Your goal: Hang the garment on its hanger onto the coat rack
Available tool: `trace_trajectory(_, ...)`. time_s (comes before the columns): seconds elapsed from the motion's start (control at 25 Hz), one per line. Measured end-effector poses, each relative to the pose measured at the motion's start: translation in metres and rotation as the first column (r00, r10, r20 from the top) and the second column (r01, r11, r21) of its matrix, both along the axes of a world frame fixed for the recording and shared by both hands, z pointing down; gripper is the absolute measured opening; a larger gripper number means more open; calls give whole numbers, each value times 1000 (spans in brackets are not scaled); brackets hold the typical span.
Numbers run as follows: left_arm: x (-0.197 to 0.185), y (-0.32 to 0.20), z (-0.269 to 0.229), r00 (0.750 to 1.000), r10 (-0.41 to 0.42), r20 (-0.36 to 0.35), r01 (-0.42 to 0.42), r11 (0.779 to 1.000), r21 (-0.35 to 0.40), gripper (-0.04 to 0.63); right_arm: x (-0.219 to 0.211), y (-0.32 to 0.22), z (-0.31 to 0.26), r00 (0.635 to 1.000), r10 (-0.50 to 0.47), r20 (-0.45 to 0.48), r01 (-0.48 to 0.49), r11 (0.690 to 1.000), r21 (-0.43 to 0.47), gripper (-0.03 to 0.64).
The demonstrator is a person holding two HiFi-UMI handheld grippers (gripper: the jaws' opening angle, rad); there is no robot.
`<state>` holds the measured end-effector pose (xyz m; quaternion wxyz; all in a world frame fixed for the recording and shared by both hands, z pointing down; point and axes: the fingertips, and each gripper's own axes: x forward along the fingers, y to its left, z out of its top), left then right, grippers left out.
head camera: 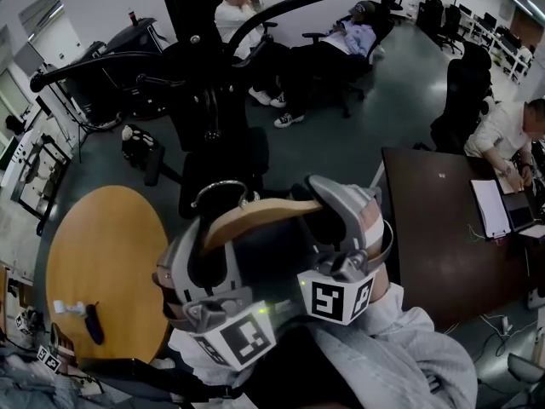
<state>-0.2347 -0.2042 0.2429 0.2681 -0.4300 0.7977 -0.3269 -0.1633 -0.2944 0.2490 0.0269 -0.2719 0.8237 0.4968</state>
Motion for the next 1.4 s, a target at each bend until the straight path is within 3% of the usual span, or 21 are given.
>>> trace_trajectory(0.2, -28, -28, -15, 998, 47, 42, -47, 999, 13, 103, -23, -24, -13, 998, 54, 39, -54, 998, 11, 109)
trace_trajectory(0.48, -51, -58, -21, 994, 96, 51, -98, 995, 25, 103, -42, -51, -19, 994, 99, 43, -100, 995, 18, 109)
trace_trajectory(0.92, -75, -88, -3, 997, 83, -8, -83, 996, 16, 103, -68, -82, -6, 998, 70, -6, -70, 998, 5, 112)
trace_trajectory(1.4, -100, -102, 31, 996, 32, -78, -37, 997, -63, 101, -98, -100, 29, 997, -1, -72, -5, 997, -79, 114)
